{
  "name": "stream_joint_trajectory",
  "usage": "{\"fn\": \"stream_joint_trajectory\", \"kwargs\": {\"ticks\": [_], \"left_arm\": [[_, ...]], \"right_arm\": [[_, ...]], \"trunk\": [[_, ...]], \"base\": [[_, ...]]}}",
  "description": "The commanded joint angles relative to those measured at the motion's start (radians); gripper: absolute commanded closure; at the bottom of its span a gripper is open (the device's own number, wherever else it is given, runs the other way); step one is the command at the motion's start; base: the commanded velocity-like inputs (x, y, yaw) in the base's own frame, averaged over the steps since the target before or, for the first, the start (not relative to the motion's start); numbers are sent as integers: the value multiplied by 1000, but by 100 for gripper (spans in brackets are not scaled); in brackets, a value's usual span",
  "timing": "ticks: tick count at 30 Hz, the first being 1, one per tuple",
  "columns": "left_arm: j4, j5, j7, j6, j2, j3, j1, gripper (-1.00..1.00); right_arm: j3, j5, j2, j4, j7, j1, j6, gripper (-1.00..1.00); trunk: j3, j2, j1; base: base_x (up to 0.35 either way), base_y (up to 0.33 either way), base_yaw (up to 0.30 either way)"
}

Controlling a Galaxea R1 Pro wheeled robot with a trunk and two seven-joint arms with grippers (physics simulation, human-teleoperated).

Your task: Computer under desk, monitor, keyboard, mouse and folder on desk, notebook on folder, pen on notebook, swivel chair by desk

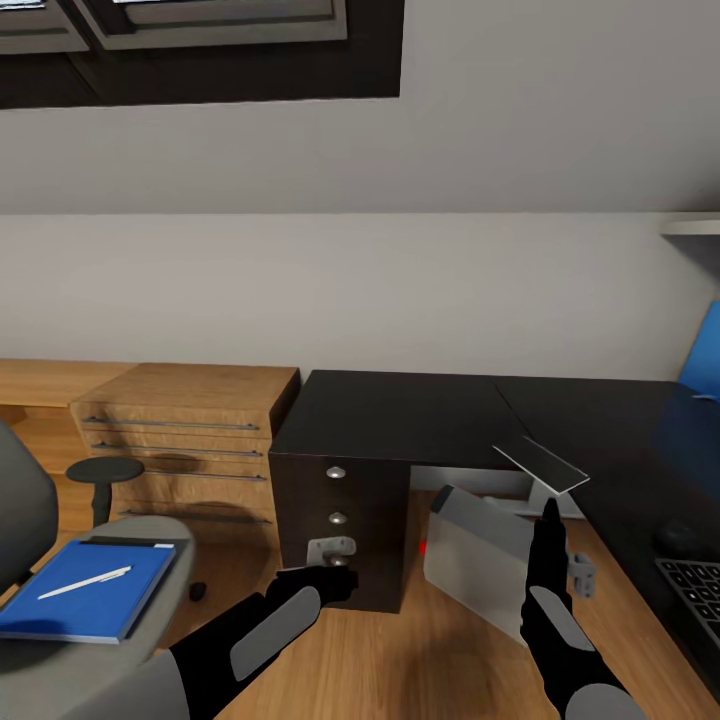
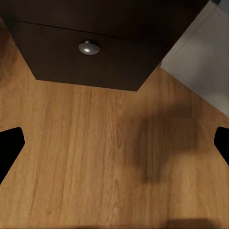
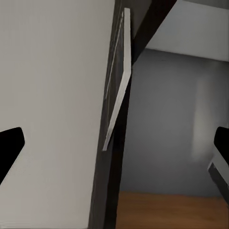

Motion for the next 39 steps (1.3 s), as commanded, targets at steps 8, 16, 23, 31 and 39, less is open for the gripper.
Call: {"fn": "stream_joint_trajectory", "kwargs": {"ticks": [8,16,23,31,39], "left_arm": [[0,5,7,1,0,-5,-1,-100],[9,5,8,1,-1,-6,-1,-100],[13,5,8,1,-2,-7,-1,-100],[13,5,8,1,-3,-7,-1,-100],[19,5,8,1,-8,-8,-1,-100]], "right_arm": [[1,-10,0,-2,18,-1,-1,-100],[1,-10,0,-3,19,-1,-1,-100],[-4,-12,-1,-3,16,-1,0,-100],[-31,-16,-5,-2,15,-1,1,-100],[-42,-16,-18,-1,14,-1,1,-100]], "trunk": [[-1,-1,0],[-1,-1,0],[-1,-1,0],[-1,-1,0],[-1,-1,0]], "base": [[137,0,0],[97,0,0],[132,-28,0],[28,-7,0],[3,-1,0]]}}
